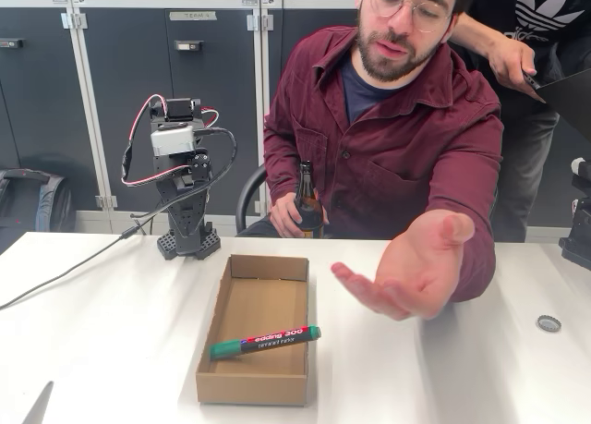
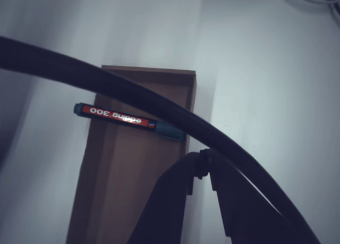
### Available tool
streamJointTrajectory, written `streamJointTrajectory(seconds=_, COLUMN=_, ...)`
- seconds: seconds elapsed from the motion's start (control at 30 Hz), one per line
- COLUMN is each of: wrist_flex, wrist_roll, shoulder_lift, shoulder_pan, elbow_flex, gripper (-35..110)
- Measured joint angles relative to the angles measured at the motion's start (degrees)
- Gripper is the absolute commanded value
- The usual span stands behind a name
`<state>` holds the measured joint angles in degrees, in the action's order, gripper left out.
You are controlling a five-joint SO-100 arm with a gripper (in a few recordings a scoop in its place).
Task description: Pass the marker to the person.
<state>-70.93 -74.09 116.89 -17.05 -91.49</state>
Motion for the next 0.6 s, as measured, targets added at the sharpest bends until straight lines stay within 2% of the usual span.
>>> streamJointTrajectory(seconds=0.13, wrist_flex=-2.72, wrist_roll=20.13, shoulder_lift=0.09, shoulder_pan=3.78, elbow_flex=-2.64, gripper=-5)
streamJointTrajectory(seconds=0.33, wrist_flex=-8.53, wrist_roll=44.12, shoulder_lift=-2.64, shoulder_pan=9.49, elbow_flex=-6.77, gripper=-3)
streamJointTrajectory(seconds=0.43, wrist_flex=-11.69, wrist_roll=54.23, shoulder_lift=-5.36, shoulder_pan=11.34, elbow_flex=-7.73, gripper=-5)
streamJointTrajectory(seconds=0.6, wrist_flex=-15.03, wrist_roll=65.57, shoulder_lift=-9.76, shoulder_pan=10.20, elbow_flex=-7.29, gripper=-5)
